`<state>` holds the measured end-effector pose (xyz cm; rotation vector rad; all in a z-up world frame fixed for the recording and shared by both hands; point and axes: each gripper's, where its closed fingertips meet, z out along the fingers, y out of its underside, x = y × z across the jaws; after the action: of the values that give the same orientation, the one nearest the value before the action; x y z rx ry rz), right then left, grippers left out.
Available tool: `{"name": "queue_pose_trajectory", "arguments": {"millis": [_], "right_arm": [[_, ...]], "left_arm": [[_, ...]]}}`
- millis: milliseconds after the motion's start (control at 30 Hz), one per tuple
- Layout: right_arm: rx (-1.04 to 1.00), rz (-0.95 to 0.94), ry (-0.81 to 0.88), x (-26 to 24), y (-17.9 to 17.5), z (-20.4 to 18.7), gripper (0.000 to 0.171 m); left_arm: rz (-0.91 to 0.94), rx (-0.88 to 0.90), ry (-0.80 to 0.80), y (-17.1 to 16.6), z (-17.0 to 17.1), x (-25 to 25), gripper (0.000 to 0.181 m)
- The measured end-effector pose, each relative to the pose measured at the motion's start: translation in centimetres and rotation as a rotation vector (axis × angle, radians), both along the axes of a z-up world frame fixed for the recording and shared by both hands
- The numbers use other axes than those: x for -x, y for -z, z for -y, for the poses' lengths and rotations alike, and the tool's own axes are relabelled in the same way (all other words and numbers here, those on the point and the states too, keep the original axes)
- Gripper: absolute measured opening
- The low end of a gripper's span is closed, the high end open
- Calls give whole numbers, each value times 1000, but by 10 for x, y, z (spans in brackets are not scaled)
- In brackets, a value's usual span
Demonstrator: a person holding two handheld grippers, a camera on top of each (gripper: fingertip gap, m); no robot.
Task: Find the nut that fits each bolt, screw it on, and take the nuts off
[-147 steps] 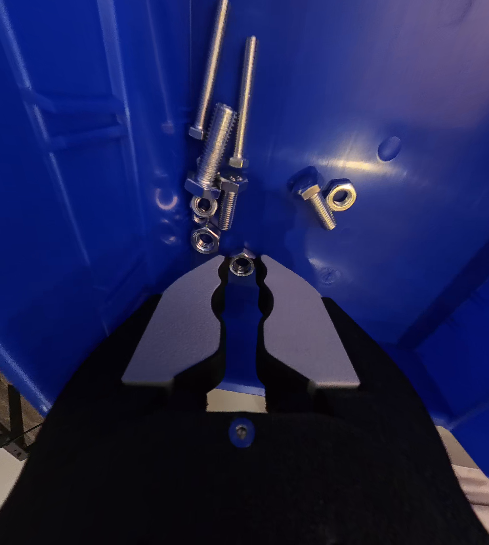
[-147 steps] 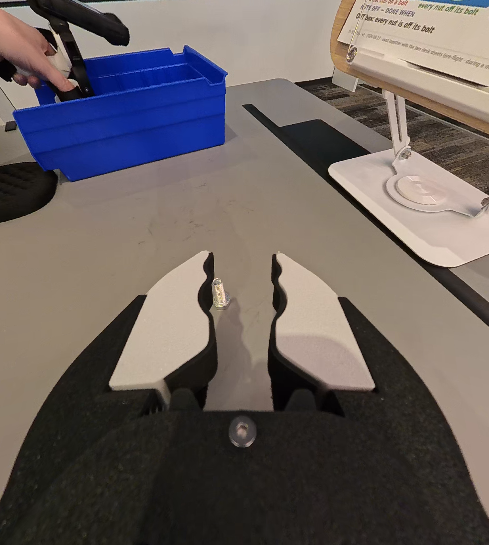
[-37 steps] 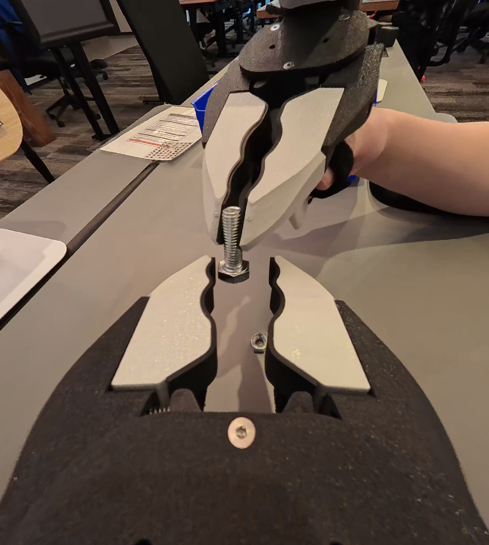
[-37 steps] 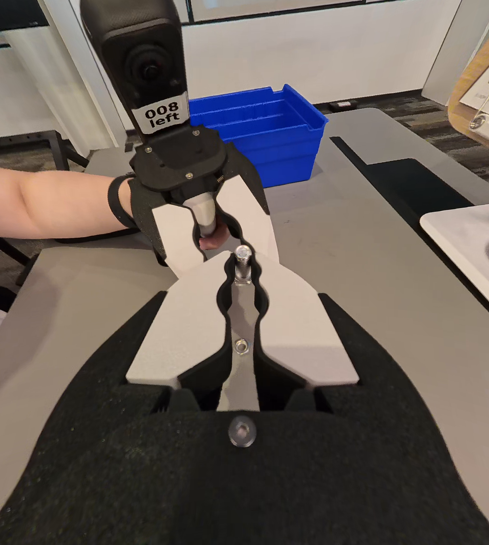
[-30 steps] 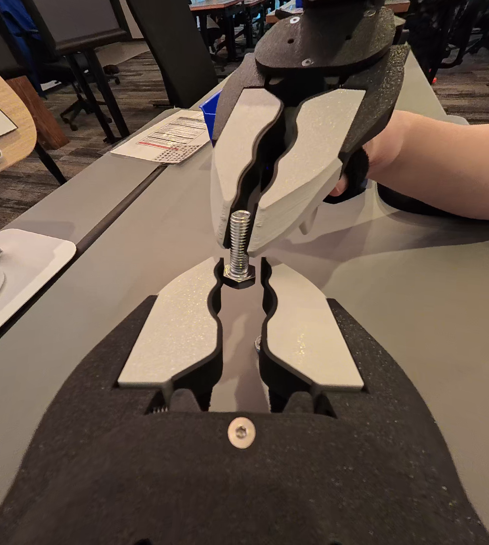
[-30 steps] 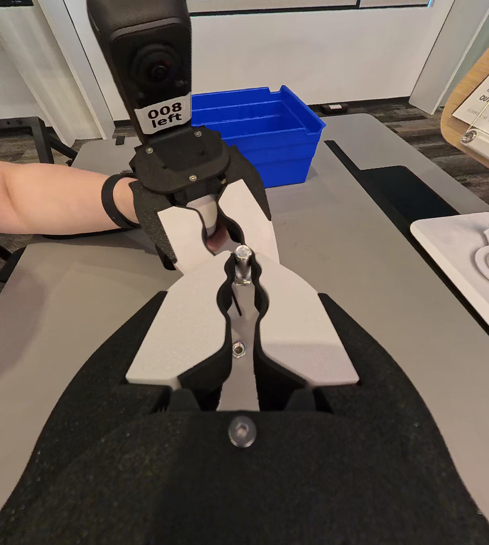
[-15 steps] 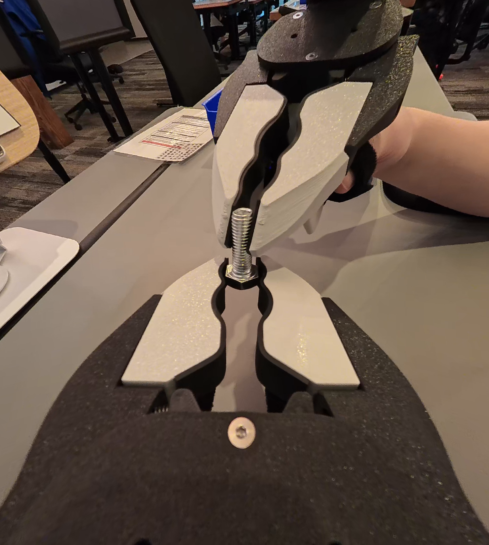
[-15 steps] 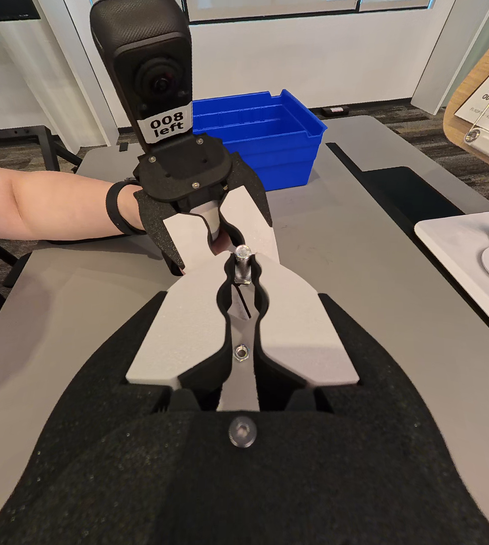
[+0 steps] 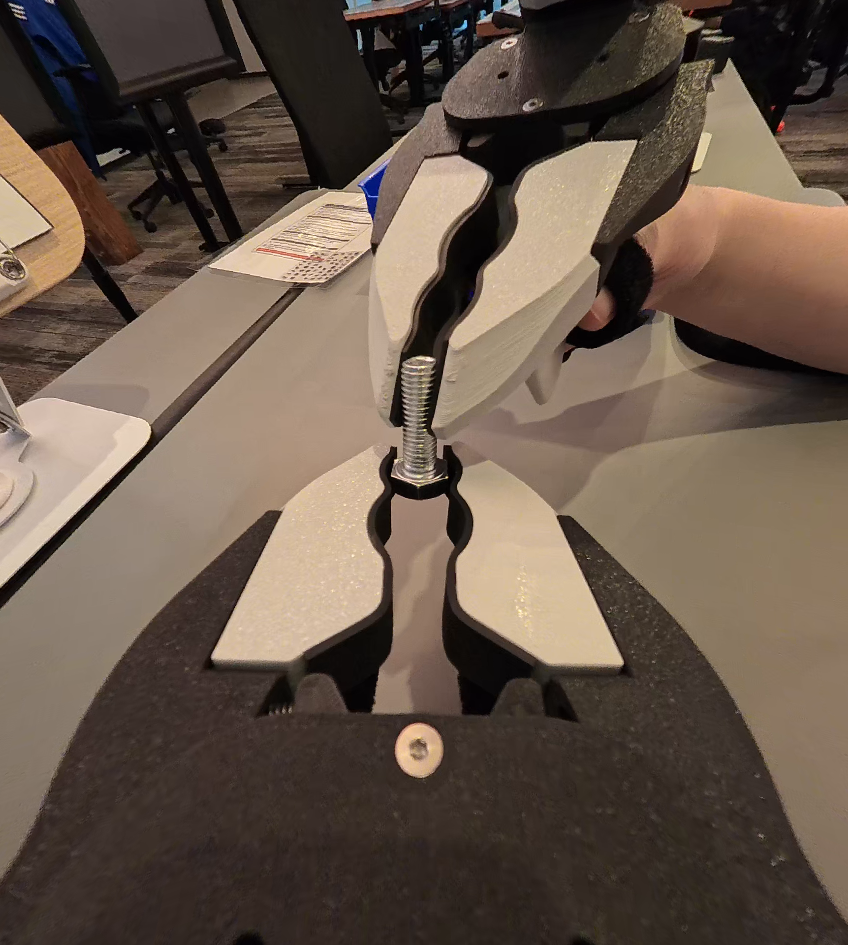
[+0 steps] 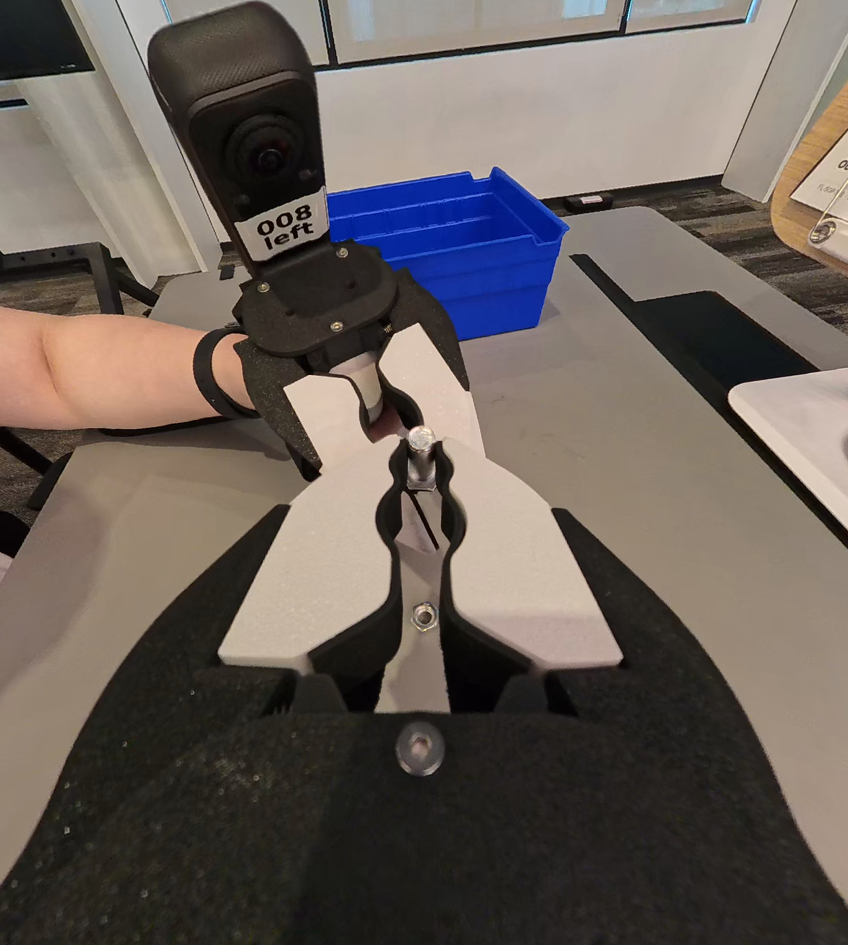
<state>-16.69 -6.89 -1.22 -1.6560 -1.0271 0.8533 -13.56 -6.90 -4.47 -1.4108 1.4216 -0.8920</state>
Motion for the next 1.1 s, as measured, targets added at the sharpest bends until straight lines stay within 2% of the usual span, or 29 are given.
{"name": "queue_pose_trajectory", "arguments": {"millis": [100, 167, 267, 333, 500, 600, 700, 967, 1100], "right_arm": [[-1, -14, 11, -1, -1, -2, 13], [-30, -36, 31, -4, -8, -4, 32], [-102, -17, -15, -17, -15, 2, 30], [-112, 70, -84, -25, 4, 9, 26], [-12, 355, -220, -24, 94, 16, 28], [-17, 450, -246, -16, 122, 16, 30], [2, 482, -250, -13, 133, 15, 30], [88, 446, -92, -8, 136, 5, 29], [114, 462, -67, -6, 141, 8, 27]], "left_arm": [[-7, 5, -12, 1, -2, 1, 16], [-14, 7, -24, 2, -6, 3, 16], [-20, 4, -65, -2, -18, 13, 16], [-12, 19, -89, -7, -28, 22, 16], [7, 64, -121, -16, -45, 42, 16], [0, 73, -129, -17, -50, 47, 16], [-1, 82, -126, -17, -50, 48, 16], [-17, 69, -160, -16, -53, 49, 16], [-8, 77, -171, -17, -56, 51, 16]]}}
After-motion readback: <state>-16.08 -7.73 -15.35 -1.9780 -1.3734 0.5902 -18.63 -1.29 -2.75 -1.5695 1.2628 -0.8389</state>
